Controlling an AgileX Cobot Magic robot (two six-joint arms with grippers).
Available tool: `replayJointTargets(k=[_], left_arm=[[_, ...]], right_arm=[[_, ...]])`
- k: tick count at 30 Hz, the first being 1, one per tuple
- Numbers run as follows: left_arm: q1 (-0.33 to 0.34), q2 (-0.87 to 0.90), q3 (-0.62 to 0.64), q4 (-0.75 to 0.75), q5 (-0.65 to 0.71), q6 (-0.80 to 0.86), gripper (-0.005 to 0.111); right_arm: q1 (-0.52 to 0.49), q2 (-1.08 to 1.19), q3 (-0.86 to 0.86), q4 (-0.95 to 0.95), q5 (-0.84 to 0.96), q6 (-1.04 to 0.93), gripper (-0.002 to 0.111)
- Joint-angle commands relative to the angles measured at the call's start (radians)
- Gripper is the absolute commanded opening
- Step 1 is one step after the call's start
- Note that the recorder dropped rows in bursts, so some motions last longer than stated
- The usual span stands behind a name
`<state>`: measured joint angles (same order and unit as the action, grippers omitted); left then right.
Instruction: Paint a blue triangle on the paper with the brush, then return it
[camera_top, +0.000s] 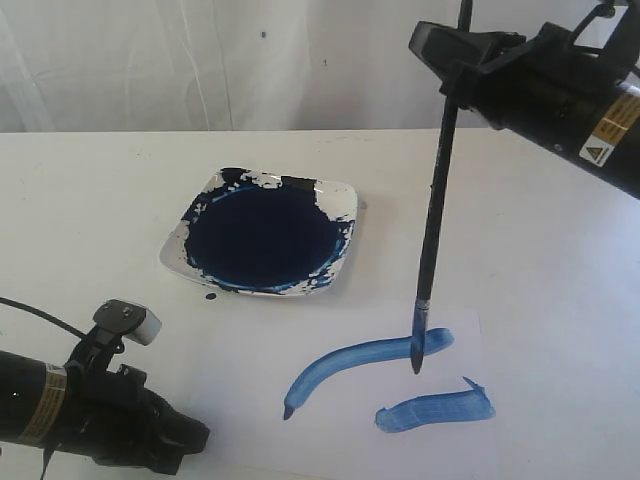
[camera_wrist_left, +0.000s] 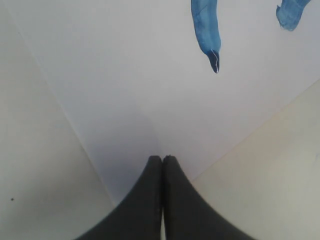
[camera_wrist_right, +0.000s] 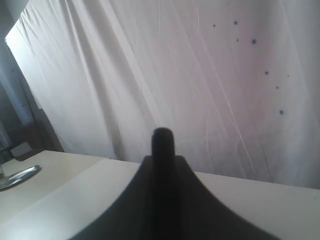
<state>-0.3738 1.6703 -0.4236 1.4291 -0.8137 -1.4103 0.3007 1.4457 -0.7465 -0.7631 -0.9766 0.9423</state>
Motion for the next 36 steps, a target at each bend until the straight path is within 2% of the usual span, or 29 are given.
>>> replayJointTargets(k=[1,10,18,36], left_arm=[[-0.008,0.0,0.004,0.014,0.029,0.004,0.0],[-0.008,0.0,0.004,0.014,0.029,0.004,0.0],[-0.008,0.0,0.004,0.014,0.029,0.004,0.0],[-0.008,0.0,0.004,0.014,0.029,0.004,0.0]], right_arm=[[-0.002,-0.009,-0.001,-0.03,0.025,0.003,0.0],[0.002,0.062,-0.001,-0.03,0.027,0.019,0.0],[0.013,0.122,-0.031,-0.007,-0.049,0.063,0.0],[0.023,0.138,-0.069,-0.059,-0.026,0.134,0.0]])
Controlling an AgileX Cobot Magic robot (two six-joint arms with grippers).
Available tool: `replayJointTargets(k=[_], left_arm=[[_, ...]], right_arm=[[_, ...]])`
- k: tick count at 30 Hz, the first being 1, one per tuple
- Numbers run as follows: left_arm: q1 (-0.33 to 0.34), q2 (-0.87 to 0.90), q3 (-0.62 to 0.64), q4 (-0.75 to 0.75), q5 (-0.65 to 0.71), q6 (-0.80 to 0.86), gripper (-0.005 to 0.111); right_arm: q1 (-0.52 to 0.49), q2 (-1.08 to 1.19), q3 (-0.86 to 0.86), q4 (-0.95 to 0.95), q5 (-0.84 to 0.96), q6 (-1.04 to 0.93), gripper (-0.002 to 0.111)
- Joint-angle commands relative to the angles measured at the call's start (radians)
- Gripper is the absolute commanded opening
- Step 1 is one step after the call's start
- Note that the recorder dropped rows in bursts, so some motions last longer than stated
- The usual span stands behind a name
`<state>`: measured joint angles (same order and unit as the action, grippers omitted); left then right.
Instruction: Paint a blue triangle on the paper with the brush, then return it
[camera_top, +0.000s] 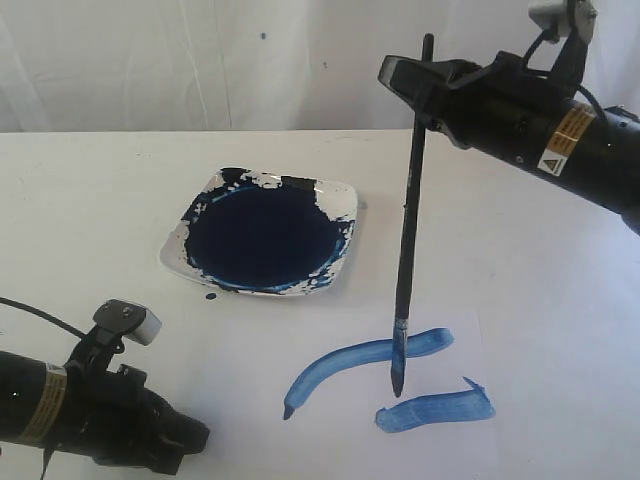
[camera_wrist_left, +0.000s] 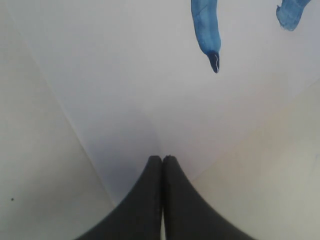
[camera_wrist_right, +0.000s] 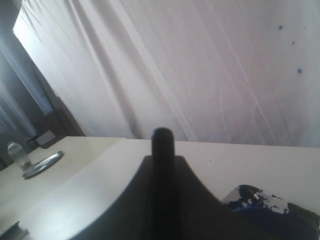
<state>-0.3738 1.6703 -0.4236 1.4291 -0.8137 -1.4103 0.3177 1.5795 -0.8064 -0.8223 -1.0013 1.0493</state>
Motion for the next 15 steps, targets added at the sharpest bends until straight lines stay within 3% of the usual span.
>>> replayJointTargets(k=[1,15], left_arm=[[-0.008,0.0,0.004,0.014,0.029,0.004,0.0],[-0.008,0.0,0.004,0.014,0.029,0.004,0.0]], right_arm=[[0.017,0.007,-0.01,0.016,-0.003,0.043,0.0],[0.19,0.163,-0.095,0.129,-0.038,0.025,0.0]])
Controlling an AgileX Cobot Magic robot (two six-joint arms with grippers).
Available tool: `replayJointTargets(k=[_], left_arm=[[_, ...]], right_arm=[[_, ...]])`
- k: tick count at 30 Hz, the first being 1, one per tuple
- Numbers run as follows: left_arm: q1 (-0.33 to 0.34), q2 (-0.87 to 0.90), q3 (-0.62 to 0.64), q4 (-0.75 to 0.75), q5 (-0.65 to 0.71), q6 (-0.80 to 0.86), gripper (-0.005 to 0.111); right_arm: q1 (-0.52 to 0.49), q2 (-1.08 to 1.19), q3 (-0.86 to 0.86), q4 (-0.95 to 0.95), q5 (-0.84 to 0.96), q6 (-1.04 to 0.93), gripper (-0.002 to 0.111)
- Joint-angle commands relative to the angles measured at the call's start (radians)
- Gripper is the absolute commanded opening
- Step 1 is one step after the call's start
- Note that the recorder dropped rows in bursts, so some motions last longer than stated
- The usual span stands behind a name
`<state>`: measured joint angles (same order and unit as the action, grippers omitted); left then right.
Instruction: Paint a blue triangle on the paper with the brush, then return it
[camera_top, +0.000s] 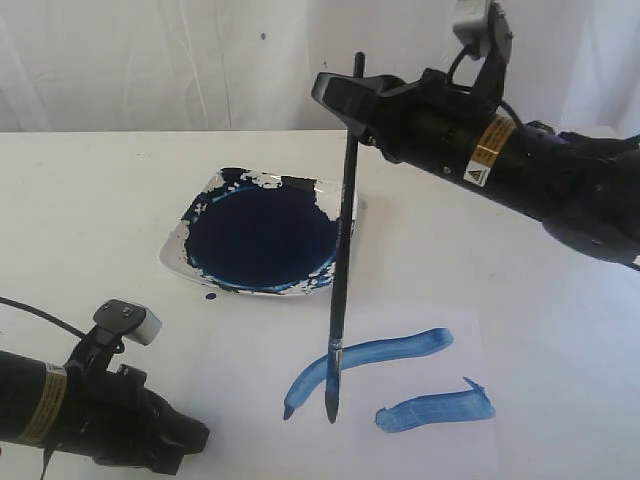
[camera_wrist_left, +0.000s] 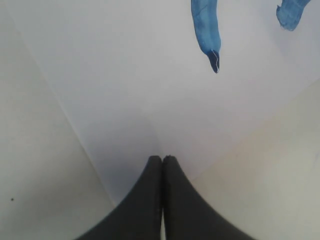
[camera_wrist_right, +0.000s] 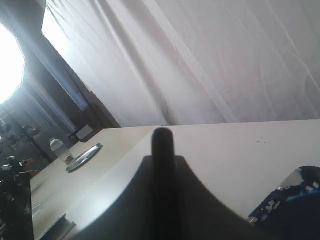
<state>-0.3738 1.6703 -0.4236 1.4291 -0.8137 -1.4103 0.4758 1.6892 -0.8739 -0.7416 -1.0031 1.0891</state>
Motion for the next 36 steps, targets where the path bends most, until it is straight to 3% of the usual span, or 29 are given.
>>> replayJointTargets(k=[1,16,36], left_arm=[[-0.008,0.0,0.004,0.014,0.029,0.004,0.0],[-0.008,0.0,0.004,0.014,0.029,0.004,0.0],[-0.008,0.0,0.004,0.014,0.029,0.004,0.0]], right_arm=[[0.033,0.06,-0.035,0.054,-0.038,-0.014,0.0],[0.102,0.153,-0.038,0.283,-0.106,-0.25,0.0],[0.114,0.153,-0.038,0.291,-0.089,-0.25,0.0]])
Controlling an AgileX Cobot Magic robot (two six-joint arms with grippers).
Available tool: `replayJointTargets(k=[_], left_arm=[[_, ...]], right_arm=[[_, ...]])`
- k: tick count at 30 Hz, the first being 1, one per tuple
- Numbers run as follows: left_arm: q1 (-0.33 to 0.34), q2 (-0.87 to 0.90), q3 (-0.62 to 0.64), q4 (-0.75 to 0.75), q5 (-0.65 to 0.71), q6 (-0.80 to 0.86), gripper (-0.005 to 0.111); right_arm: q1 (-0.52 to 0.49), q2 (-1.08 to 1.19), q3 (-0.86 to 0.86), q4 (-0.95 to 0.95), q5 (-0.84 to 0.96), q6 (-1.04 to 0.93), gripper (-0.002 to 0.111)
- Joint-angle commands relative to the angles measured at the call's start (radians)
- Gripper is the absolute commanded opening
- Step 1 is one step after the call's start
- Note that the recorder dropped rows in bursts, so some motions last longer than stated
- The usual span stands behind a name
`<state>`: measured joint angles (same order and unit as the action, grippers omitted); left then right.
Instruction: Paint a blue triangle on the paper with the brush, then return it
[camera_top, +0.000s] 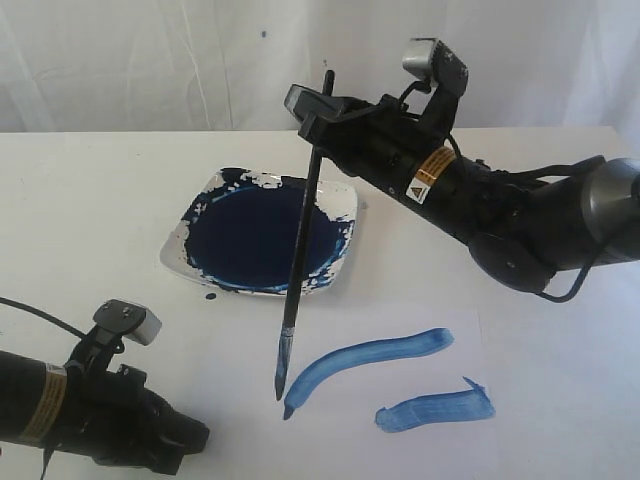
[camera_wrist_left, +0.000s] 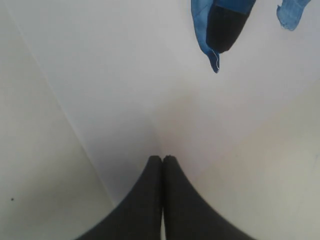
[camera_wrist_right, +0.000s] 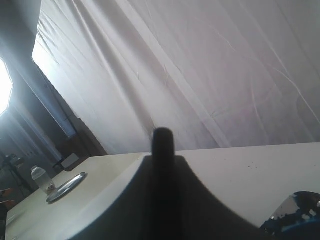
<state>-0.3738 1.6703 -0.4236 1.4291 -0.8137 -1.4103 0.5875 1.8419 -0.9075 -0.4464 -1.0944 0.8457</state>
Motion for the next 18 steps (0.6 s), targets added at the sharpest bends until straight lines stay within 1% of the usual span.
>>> replayJointTargets(k=[1,8,18], left_arm=[[-0.008,0.0,0.004,0.014,0.029,0.004,0.0],[-0.008,0.0,0.004,0.014,0.029,0.004,0.0],[-0.008,0.0,0.004,0.014,0.029,0.004,0.0]], right_arm=[[0.002,0.0,-0.003,-0.006,0.003,-0.009,0.0],[0.002,0.0,0.001,-0.043,0.017,-0.012,0.0],[0.01,0.0,0.001,-0.041,0.039,-0.025,0.0]])
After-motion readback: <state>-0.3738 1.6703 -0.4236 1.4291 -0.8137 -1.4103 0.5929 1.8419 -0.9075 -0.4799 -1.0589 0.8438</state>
